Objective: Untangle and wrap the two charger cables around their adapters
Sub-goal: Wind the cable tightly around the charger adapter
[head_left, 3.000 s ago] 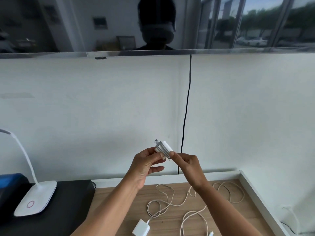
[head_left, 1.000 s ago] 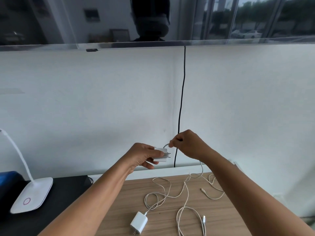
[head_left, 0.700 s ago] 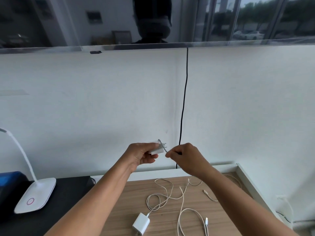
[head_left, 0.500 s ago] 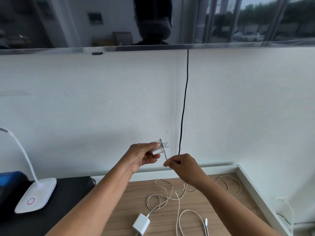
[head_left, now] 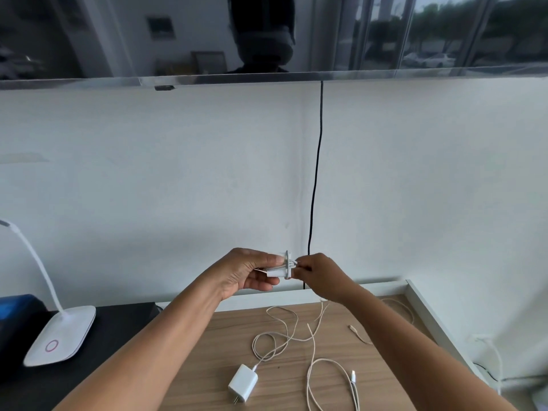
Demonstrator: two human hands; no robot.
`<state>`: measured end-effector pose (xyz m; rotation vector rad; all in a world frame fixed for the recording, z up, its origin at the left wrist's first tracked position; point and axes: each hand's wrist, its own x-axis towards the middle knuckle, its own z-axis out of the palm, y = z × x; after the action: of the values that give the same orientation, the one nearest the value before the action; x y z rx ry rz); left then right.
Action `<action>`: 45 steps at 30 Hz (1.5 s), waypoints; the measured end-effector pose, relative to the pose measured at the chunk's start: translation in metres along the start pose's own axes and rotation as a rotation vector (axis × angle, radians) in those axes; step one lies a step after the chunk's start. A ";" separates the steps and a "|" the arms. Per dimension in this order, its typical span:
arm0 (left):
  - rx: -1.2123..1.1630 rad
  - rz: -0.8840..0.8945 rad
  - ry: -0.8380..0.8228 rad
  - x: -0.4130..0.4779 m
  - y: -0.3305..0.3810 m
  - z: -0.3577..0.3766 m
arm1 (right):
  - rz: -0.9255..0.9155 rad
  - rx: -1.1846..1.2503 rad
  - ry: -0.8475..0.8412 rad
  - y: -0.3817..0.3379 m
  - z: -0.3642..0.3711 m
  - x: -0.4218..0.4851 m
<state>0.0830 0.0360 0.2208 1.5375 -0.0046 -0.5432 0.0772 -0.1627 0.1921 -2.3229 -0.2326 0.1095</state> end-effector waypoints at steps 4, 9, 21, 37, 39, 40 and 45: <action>0.111 -0.010 -0.042 -0.002 0.000 -0.001 | -0.057 -0.252 -0.017 -0.009 -0.013 0.007; 0.220 -0.036 -0.026 -0.003 -0.002 0.004 | -0.088 -0.426 0.016 -0.027 -0.029 0.016; 0.119 0.036 0.156 0.009 0.001 -0.004 | -0.174 -0.457 0.245 -0.043 -0.014 -0.004; -0.255 0.047 0.191 0.014 0.006 -0.009 | 0.012 -0.005 0.235 -0.009 0.036 -0.019; -0.221 0.038 0.135 0.011 0.008 -0.006 | 0.023 0.042 0.218 -0.004 0.033 -0.014; -0.200 0.033 0.108 0.009 0.008 -0.005 | 0.020 0.058 0.207 -0.002 0.031 -0.011; -0.049 0.008 0.027 0.005 0.006 -0.001 | 0.025 -0.011 0.155 0.003 0.021 -0.003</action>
<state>0.0894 0.0347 0.2253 1.4963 0.0237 -0.5126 0.0714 -0.1507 0.1754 -2.3320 -0.1265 -0.0595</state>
